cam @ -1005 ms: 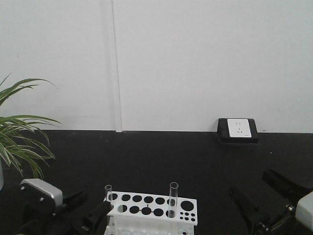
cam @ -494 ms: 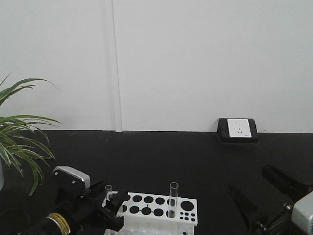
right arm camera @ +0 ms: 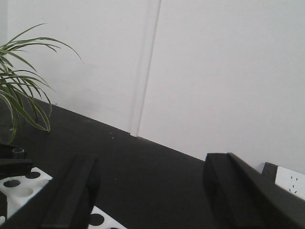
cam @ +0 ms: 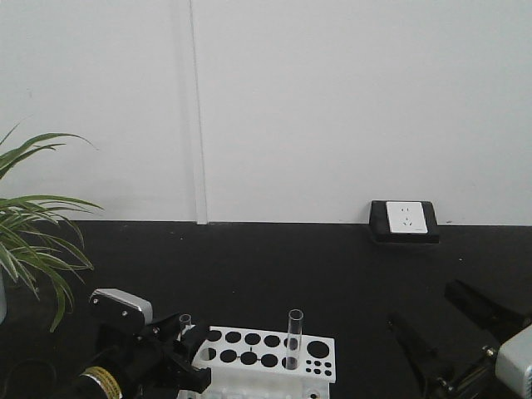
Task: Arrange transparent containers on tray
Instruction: 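Move both grippers down to the two test tubes in the white rack, then close both grippers on the test tubes and lift them from the rack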
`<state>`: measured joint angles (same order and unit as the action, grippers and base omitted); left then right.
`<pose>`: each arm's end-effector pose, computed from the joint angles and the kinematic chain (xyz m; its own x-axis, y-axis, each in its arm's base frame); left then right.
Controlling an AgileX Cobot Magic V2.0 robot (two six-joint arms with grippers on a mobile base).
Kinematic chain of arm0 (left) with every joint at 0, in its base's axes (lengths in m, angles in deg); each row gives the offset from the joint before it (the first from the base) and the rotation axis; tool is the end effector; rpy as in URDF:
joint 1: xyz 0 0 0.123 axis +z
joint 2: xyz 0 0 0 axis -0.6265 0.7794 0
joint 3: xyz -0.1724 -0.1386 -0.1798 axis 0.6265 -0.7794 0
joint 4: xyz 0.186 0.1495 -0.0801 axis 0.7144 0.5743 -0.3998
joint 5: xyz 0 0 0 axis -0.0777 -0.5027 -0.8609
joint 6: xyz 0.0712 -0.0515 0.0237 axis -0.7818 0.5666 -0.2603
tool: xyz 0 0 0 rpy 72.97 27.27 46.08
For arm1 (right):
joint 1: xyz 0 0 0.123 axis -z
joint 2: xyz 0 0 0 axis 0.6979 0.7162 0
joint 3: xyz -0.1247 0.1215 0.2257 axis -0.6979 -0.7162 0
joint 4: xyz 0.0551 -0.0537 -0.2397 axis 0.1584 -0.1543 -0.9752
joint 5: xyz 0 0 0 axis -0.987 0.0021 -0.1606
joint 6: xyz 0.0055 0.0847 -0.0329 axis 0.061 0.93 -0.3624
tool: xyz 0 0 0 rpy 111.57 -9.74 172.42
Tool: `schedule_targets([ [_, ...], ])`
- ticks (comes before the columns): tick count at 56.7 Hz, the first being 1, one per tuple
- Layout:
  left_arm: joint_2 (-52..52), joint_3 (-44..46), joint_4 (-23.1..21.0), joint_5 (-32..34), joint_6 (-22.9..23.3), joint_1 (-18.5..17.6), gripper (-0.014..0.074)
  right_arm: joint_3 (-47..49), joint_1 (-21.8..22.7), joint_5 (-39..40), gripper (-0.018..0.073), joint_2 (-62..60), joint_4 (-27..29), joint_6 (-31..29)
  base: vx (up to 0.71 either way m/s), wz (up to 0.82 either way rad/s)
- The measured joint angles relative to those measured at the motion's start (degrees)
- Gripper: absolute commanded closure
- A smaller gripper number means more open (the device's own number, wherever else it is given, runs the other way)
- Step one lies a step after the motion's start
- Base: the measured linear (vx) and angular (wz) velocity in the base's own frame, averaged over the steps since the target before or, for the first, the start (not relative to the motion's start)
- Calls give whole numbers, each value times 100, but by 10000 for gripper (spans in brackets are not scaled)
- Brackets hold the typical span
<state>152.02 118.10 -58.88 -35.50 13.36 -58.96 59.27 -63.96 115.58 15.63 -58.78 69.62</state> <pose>0.3268 -0.1336 0.1688 -0.2357 -0.0456 -0.9708 0.4447 0.8831 -0.1495 0.1883 0.0800 0.2732 0.1420 -0.1254 -0.9819 -0.4397 0.8807 -0.1760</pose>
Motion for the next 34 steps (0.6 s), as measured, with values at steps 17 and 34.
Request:
schedule_targets([
  [17,-26,0,6,82,0,0,604,0,0,0,48,0,0,0,0,0],
  [34,-2223,0,17,-204,-109,0,600,0,0,-95,48,348,-339,0,0,0],
])
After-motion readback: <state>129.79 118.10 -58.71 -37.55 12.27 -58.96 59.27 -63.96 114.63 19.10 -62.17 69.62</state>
